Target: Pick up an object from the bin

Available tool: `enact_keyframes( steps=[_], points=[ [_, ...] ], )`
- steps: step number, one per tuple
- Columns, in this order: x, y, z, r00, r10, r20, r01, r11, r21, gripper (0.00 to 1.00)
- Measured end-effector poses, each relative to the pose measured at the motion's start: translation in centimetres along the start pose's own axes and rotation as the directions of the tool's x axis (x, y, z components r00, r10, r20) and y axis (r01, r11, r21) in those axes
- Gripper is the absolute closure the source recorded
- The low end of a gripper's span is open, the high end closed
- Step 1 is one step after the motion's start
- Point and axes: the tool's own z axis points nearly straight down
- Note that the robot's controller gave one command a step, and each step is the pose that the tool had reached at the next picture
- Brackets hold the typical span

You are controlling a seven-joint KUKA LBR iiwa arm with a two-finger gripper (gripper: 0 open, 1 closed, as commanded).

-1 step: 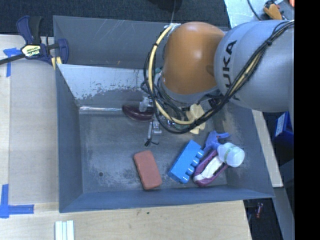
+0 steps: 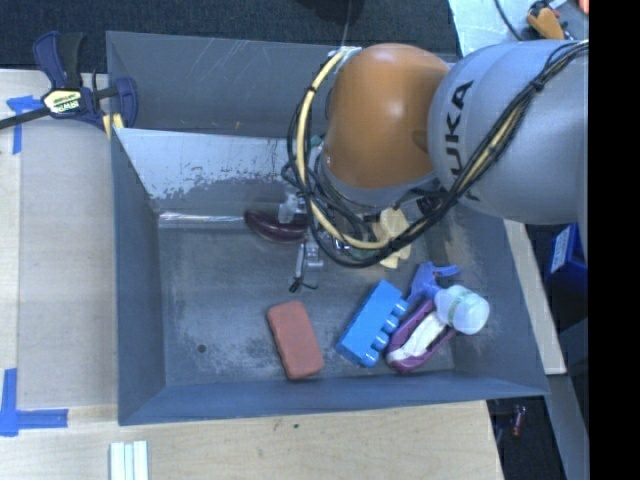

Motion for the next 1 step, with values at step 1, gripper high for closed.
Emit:
enact_keyframes(
  steps=[1],
  points=[
    [-4.16,5.06,5.67,0.998,-0.061,0.001,0.061,0.998,-0.002,0.00]
  ],
)
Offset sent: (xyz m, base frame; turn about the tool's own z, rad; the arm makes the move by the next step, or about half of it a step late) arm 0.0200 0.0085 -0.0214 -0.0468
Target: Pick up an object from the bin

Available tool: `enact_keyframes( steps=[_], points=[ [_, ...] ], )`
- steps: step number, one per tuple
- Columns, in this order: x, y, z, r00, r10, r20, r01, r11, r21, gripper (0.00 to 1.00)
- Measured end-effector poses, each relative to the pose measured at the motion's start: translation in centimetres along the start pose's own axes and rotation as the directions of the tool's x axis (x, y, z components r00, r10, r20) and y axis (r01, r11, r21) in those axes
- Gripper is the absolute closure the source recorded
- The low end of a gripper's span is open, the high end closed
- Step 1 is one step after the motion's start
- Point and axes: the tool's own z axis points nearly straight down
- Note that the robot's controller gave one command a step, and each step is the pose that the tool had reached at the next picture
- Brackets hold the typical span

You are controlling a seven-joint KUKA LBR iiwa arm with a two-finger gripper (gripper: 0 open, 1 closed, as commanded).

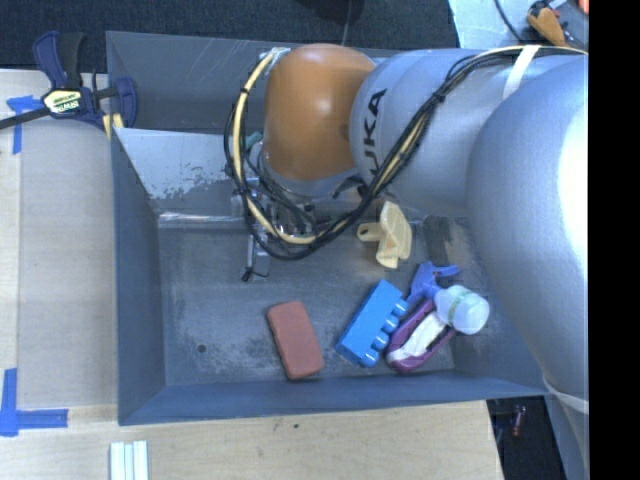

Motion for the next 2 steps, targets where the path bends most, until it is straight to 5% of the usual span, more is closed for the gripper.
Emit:
enact_keyframes(
  steps=[1,2],
  points=[
    [2.35,-4.35,-3.80,1.000,0.018,0.011,-0.018,1.000,0.003,0.00],
    [2.10,-3.73,-4.75,1.000,0.011,0.002,-0.011,1.000,0.003,0.00]
  ],
)
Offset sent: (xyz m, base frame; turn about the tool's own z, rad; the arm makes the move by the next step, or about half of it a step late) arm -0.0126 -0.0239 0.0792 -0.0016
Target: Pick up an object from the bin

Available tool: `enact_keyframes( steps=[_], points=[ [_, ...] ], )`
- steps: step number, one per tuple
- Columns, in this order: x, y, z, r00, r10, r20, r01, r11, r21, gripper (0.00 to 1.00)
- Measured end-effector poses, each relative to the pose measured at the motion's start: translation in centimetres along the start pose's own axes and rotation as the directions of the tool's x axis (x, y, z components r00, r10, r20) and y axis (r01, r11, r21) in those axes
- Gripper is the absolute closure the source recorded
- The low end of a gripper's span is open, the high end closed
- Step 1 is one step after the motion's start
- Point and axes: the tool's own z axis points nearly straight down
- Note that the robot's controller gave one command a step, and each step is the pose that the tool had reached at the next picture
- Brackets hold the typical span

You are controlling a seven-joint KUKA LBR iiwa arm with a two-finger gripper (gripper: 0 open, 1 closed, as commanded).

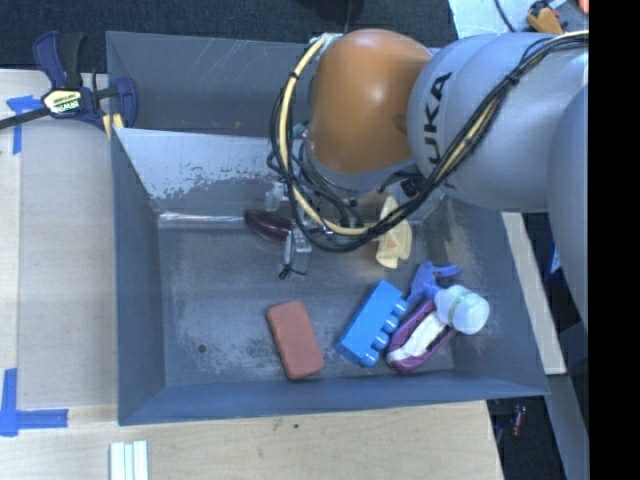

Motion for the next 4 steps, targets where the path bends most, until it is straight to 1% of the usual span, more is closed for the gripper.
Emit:
enact_keyframes(
  steps=[1,2,3,4],
  points=[
    [2.7,-8.9,-0.8,0.999,0.047,0.004,-0.047,0.999,0.002,0.00],
    [3.4,-3.1,1.3,1.000,0.014,0.012,-0.014,1.000,-0.009,0.00],
    [2.0,-9.5,1.7,0.983,-0.181,0.015,0.181,0.983,0.008,0.00],
    [3.4,-3.1,4.5,0.995,-0.097,0.014,0.098,0.995,-0.010,0.00]
  ],
)
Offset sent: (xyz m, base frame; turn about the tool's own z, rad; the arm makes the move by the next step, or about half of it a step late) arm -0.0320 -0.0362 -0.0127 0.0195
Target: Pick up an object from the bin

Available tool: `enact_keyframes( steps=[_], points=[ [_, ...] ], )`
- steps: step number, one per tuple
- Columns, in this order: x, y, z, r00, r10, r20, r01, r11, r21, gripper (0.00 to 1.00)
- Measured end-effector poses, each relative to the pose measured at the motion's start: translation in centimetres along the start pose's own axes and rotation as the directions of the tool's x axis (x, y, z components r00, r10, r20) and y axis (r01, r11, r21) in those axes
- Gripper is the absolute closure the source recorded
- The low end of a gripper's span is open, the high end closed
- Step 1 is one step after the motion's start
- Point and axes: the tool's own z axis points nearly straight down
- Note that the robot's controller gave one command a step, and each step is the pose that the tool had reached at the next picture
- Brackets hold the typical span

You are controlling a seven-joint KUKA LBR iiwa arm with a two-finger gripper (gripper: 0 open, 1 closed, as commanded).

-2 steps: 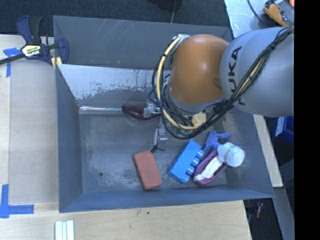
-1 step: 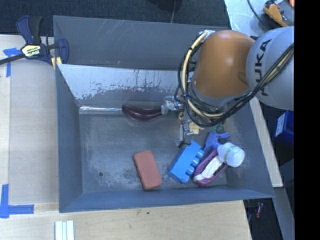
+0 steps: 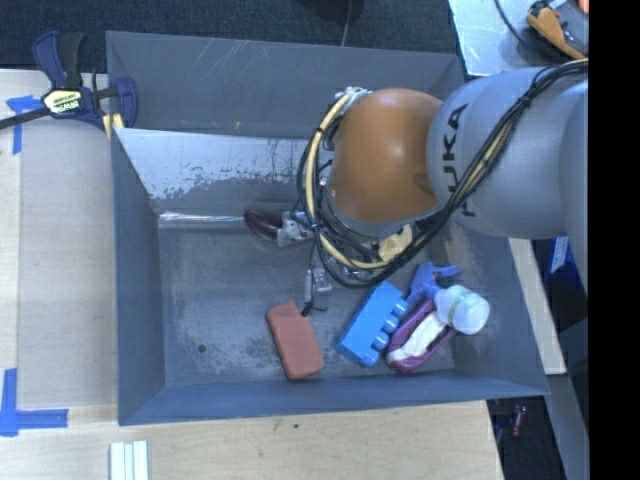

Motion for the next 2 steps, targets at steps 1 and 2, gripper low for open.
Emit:
enact_keyframes(
  steps=[1,2],
  points=[
    [6.4,-10.4,1.1,0.993,-0.115,0.001,0.115,0.993,0.018,0.00],
    [4.0,-10.6,-0.5,0.999,0.051,0.010,-0.051,0.999,0.003,0.00]
  ],
)
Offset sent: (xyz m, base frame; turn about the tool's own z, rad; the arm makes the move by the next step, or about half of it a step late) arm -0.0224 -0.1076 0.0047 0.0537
